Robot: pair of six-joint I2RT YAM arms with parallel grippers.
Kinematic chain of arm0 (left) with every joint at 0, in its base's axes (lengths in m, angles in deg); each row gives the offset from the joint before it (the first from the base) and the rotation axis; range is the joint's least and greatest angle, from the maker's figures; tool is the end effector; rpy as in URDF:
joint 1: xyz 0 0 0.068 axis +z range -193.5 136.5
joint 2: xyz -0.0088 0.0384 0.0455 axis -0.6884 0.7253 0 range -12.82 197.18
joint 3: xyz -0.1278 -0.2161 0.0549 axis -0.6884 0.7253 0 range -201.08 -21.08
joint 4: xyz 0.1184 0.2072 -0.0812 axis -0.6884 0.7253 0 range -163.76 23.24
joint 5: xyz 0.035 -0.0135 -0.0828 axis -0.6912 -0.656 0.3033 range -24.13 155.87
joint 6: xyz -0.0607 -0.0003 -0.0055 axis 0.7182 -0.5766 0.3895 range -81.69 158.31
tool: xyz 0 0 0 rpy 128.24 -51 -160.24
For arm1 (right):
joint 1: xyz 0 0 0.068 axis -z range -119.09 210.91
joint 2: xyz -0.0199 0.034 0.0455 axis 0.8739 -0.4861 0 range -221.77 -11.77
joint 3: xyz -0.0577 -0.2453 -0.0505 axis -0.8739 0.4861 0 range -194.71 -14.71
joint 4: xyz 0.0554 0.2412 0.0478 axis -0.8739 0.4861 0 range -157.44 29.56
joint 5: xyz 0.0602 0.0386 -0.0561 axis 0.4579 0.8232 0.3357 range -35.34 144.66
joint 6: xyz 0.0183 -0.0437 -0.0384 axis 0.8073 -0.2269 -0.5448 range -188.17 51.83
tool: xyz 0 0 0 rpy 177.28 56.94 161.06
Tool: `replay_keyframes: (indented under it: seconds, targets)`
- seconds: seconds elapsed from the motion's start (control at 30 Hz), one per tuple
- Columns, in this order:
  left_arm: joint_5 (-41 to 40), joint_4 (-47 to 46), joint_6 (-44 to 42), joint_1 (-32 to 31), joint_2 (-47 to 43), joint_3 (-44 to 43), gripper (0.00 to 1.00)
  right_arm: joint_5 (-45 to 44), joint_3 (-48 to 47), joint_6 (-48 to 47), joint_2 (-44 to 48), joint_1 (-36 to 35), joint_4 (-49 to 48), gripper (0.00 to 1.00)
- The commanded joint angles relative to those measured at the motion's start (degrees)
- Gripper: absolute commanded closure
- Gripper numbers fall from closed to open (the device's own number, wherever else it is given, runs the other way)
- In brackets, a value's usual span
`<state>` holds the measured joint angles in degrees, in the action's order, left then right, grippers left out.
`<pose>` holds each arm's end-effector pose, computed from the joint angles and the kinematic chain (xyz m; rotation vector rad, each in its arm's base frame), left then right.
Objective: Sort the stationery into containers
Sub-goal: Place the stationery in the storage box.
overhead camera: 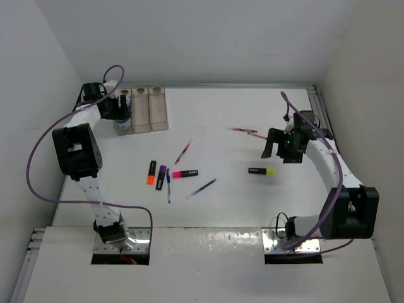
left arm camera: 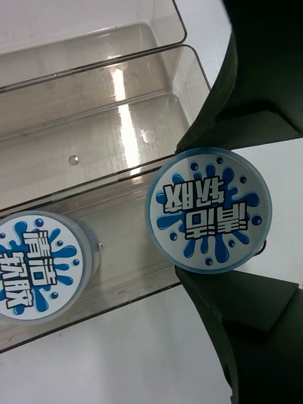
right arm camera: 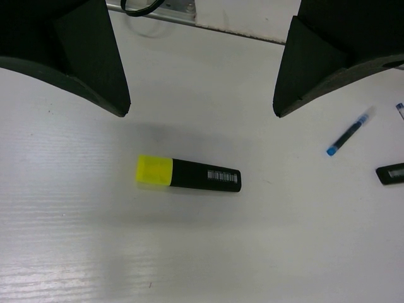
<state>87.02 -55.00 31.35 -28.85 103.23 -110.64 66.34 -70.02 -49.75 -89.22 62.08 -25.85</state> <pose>0.4374 0.0974 0.2022 0.0222 2.3069 -0.2442 0.2591 0.0040 0.2158 0.3951 2.6675 0.3669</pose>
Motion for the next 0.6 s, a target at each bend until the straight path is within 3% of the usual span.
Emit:
replay_keyframes:
  seconds: [0.0,0.2,0.23,0.33,0.43,0.57]
  targets:
    - [2.6,-4.1,0.0,-0.2,-1.9,-0.4,0.33,0.8,-1.6,-0.9,1.1,-0.6,-1.8,0.06]
    - [5.1,-4.6,-1.6,-0.3,-7.8,0.1,0.22,0.6,-1.6,-3.9,2.2,-0.6,-1.6,0.05]
    - [5.0,-4.6,-1.7,-0.5,-9.4,0.0,0.13,0.8,-1.6,-4.2,2.4,-2.2,-1.5,0.05]
    - [3.6,-2.8,-2.9,-1.0,-10.8,-1.1,0.08,0.9,-1.3,-4.3,2.6,-2.3,-1.6,0.05]
    - [2.8,-0.6,-4.3,-1.0,-10.4,-2.4,0.10,1.1,-0.9,-3.9,2.9,-2.3,-1.5,0.05]
    - [9.8,1.6,-10.7,-3.7,-15.2,0.9,0.25,0.7,0.2,-4.6,4.1,-2.4,-2.0,0.06]
